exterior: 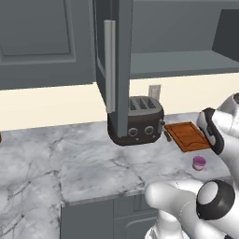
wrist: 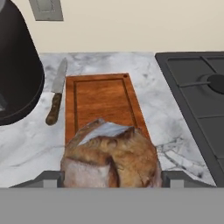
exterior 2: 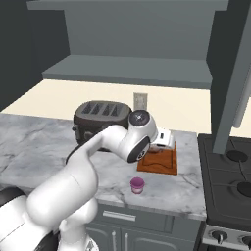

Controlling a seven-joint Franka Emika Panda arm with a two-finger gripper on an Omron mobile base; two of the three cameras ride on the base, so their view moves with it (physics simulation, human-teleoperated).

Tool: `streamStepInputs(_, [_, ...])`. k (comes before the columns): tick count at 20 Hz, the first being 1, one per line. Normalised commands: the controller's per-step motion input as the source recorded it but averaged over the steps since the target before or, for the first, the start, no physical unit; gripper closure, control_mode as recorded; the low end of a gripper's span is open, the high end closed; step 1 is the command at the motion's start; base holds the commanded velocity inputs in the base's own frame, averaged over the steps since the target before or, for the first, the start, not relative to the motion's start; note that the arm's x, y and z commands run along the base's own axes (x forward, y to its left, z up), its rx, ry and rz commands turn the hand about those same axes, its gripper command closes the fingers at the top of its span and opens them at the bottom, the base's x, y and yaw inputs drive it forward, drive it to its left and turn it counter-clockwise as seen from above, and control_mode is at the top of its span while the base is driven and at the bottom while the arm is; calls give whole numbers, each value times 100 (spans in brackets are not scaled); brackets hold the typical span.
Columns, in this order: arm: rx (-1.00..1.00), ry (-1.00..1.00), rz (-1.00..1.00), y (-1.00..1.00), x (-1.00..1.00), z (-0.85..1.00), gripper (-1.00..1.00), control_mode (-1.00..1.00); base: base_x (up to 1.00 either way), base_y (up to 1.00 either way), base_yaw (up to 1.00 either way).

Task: Pick the bread, place it on the cutting board, pick the jam, place it on the counter, and close the cabinet.

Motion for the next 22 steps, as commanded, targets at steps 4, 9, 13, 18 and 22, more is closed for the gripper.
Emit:
streamStepInputs(4, [0, 0, 1, 0, 20, -26, 100, -100, 0, 0, 0])
streamStepInputs(9, [0, 0, 1, 0, 21, -25, 100, -100, 0, 0, 0])
streamStepInputs(13, [0, 0, 1, 0, 18, -24, 100, -100, 0, 0, 0])
streamStepInputs(18, [0, 0, 1, 0, 23, -24, 100, -100, 0, 0, 0])
streamStepInputs(22, [1, 0, 1, 0, 22, -21, 100, -100, 0, 0, 0])
